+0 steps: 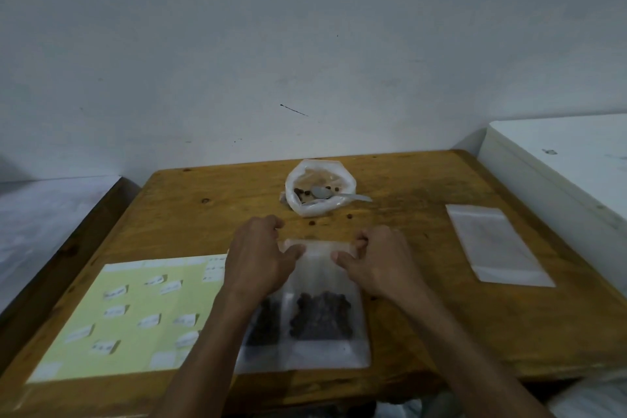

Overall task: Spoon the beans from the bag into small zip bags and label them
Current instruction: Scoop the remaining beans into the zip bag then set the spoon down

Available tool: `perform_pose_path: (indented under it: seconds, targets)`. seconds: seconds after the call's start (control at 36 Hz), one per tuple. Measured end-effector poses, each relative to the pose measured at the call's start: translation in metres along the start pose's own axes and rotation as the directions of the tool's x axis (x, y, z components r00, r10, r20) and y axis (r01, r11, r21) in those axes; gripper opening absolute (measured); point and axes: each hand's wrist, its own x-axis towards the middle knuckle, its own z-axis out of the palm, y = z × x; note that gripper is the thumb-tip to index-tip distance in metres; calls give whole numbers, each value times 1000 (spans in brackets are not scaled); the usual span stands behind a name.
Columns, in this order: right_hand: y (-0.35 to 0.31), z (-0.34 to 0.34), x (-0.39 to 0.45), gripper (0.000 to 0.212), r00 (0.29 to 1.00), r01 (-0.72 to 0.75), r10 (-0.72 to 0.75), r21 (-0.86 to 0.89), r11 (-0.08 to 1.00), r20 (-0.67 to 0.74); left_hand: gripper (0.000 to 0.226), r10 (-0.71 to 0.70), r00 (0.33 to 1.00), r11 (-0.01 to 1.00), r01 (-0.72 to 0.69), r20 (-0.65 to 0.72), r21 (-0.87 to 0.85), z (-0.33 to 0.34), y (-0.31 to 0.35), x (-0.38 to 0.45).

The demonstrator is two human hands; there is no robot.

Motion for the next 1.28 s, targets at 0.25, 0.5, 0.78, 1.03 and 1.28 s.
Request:
perform_pose_path:
  seconds: [0.25, 0.5, 0.78, 1.03, 1.28]
  targets:
    - [19, -37, 9, 46, 987, 71, -59, 84, 994, -146, 40, 144, 980, 984, -157, -134, -90, 7, 40, 12]
    - [119, -100, 44, 52, 901, -227, 254, 117, 967, -351, 23, 349, 927, 932, -327, 139, -155, 61, 140, 24]
    - [180, -113, 56, 81, 802, -541, 507, -26, 840, -317, 52, 352, 843, 905, -417, 407, 81, 161, 195, 39]
    - [181, -111, 65, 66, 799, -472, 518, 215, 855, -305, 60, 333, 794, 879, -457, 509, 137, 164, 190, 40]
    - [151, -125, 34, 24, 913, 22, 283, 728, 685, -295, 52, 192, 931, 839, 8, 312, -544, 123, 182, 34]
